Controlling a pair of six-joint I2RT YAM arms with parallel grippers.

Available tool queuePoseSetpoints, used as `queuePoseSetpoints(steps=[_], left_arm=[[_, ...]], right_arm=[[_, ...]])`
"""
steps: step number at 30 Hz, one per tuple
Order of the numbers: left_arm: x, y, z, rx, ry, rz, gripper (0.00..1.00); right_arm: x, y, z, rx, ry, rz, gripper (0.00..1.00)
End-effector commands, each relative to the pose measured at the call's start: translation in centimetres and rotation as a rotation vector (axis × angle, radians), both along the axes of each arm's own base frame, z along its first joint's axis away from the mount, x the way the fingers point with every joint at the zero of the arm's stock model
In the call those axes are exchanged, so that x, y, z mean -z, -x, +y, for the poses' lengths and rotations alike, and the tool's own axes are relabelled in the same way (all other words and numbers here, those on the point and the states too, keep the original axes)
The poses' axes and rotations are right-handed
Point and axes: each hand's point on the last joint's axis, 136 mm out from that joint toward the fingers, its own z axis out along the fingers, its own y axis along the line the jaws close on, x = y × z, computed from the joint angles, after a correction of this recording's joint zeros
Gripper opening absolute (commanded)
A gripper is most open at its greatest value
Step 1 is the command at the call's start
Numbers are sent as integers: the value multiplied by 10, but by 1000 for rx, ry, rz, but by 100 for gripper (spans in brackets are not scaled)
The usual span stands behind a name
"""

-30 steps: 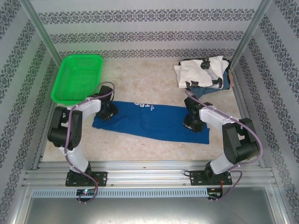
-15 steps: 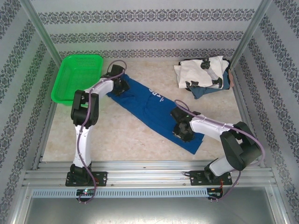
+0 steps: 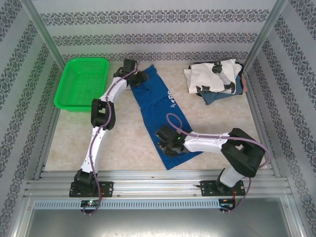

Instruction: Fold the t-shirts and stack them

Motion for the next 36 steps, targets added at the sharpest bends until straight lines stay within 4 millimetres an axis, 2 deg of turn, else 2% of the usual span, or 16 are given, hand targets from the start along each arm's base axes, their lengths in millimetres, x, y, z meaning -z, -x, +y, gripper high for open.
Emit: queuePoseSetpoints(steps=[1,4,6,8,10,12,13,15,18,20,22,24,25,28,31,36], left_arm=[[65,29,-9,39,27,181,50],[30,20,-30,83,164,120,64],[-17,13,-42,116,244,43,75],[-67,6,-47,131,307,-42,82],[-119,1,-45,131,373,-120,87],[-172,5,-42,151,422,-193,89],[-189,11,-40,160,425,-206,94],[-226,32,-40,200,413,-220,96],[-255,71,-31,217,318,-220,100],[-254,96,-18,186,248,-197,100],[-237,124,-12,169,217,-130,100],[-207,158,-11,150,162,-41,100],[-181,175,-14,140,149,9,100],[-137,209,-37,121,119,65,97],[-85,227,-57,91,63,133,93],[-25,229,-66,31,-37,192,91]], right_arm=[[-8,-2,32,83,-85,3,31],[-27,-1,51,49,-126,-20,38],[-49,0,50,-5,-100,-54,43],[-68,4,41,-48,-64,-78,48],[-87,10,24,-84,-18,-109,52],[-105,18,-1,-116,27,-143,56],[-112,22,-14,-131,47,-163,57],[-122,30,-48,-175,97,-188,61],[-124,39,-93,-229,155,-189,64],[-124,36,-105,-261,128,-215,65],[-116,31,-119,-272,129,-206,65],[-110,21,-126,-308,115,-205,66],[-107,17,-129,-326,116,-196,66],[-99,5,-134,-417,153,-197,67],[-88,-2,-135,-481,170,-185,68],[-64,3,-144,-514,196,-117,69]])
